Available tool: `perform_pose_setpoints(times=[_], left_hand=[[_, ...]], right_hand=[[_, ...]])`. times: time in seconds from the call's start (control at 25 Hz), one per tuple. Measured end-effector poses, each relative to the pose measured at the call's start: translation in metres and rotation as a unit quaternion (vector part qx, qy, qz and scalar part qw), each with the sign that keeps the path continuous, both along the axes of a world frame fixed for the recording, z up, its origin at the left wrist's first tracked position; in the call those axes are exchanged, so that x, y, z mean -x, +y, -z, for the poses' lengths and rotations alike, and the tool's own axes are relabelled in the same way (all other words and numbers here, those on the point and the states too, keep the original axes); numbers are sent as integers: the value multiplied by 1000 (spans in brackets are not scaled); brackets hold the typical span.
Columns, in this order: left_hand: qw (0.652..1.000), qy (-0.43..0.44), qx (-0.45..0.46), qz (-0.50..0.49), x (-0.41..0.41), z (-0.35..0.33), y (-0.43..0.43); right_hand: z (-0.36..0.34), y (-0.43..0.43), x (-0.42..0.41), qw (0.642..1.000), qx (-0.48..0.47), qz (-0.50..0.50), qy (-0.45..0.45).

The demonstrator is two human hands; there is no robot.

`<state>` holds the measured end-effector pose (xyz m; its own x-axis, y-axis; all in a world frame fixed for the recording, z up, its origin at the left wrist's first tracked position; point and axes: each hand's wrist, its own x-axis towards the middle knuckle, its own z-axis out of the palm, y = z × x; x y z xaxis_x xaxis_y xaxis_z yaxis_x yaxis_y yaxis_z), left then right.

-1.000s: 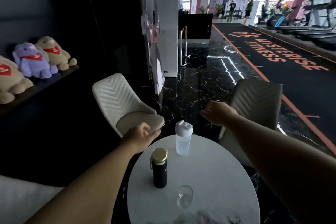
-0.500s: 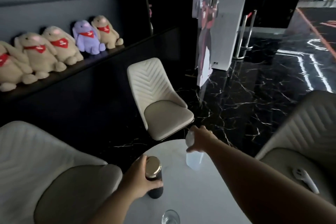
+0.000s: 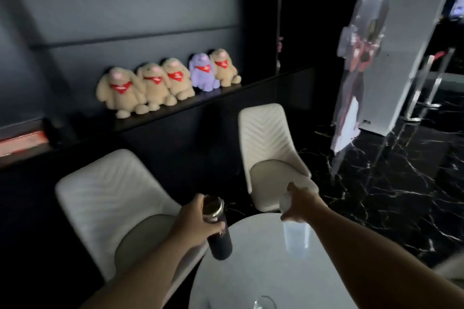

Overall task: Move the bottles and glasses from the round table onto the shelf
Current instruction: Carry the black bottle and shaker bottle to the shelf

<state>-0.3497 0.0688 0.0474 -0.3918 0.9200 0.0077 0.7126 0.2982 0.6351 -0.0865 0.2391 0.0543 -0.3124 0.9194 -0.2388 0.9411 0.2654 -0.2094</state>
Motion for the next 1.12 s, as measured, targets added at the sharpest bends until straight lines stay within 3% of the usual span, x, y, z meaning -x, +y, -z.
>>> perform_pose_setpoints(times=[0.2, 0.44, 0.76, 1.12], left_hand=[[988, 26, -87, -126, 115, -118, -79], [947, 86, -153, -270, 267, -227, -254], [902, 104, -146, -392, 450, -258, -470], [872, 147, -132, -447, 629, -270, -603]], right_hand=[[-107, -37, 113, 988, -57, -130, 53], [-213, -143, 290, 942, -97, -275, 167], [-269, -321, 565, 885, -91, -413, 195], [-278, -472, 795, 861, -38, -459, 215]])
